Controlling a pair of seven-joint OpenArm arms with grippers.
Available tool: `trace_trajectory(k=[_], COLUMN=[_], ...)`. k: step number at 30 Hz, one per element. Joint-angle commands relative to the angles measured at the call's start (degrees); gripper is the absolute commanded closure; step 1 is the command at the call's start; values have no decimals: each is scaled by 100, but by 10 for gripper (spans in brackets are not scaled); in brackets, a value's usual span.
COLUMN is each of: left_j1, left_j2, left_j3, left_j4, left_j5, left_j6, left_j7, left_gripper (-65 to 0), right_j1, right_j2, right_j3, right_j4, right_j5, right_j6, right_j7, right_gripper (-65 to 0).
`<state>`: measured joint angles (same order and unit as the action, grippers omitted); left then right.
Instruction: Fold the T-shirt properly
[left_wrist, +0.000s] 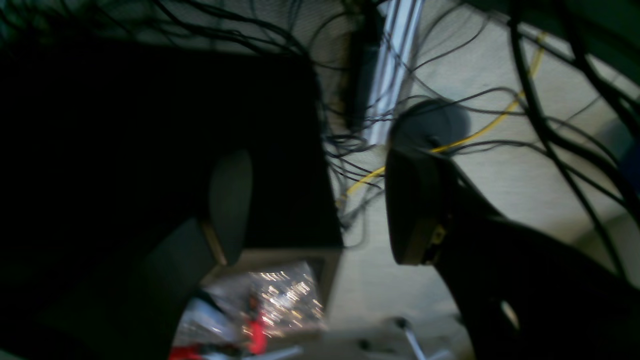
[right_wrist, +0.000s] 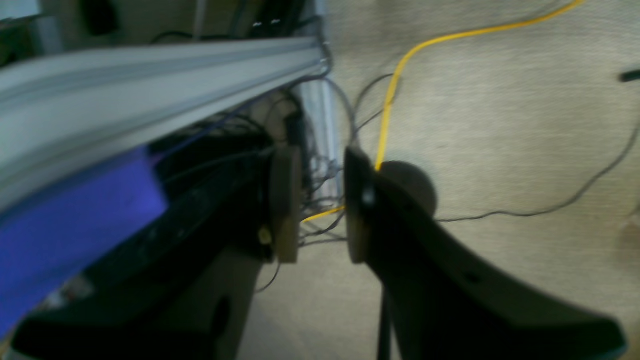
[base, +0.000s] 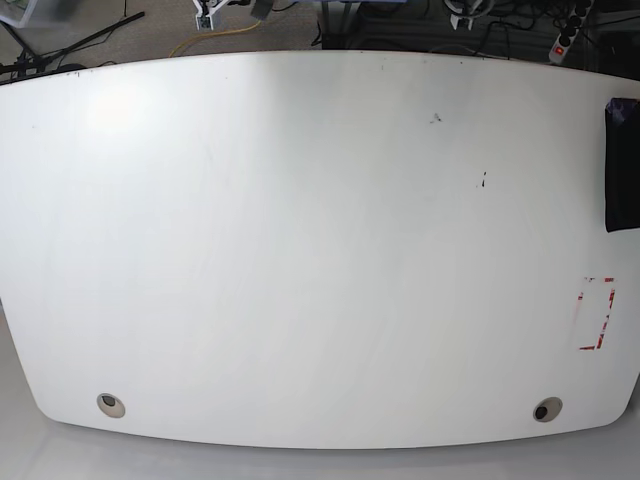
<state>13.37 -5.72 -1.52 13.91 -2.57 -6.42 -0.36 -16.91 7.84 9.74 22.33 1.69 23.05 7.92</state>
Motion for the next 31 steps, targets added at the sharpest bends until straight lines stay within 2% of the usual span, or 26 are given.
trace_trajectory(k=[1, 4, 16, 22, 31], left_j1=[-31, -181, -189, -216, -224], left_j2=[48, 163, 242, 259, 277], left_j3=[86, 112, 121, 112, 112], left_j4=[-68, -86, -33, -33, -77], left_j5=[33, 41, 6, 33, 33], left_j6=[461, 523, 540, 523, 523], left_j7=[5, 14, -12, -417, -408], left_gripper=[-385, -385, -385, -385, -385], right_j1=[130, 280, 280, 288, 280], right_j2=[82, 135, 135, 118, 118], right_j3=[6, -2, -2, -2, -2], right_j4=[-224, -347, -356, -356, -356], right_j5=[2, 2, 2, 2, 2], right_j6=[-32, -59, -23, -15, -15], right_j7=[30, 12, 3, 3, 3], right_gripper=[-138, -138, -138, -138, -138])
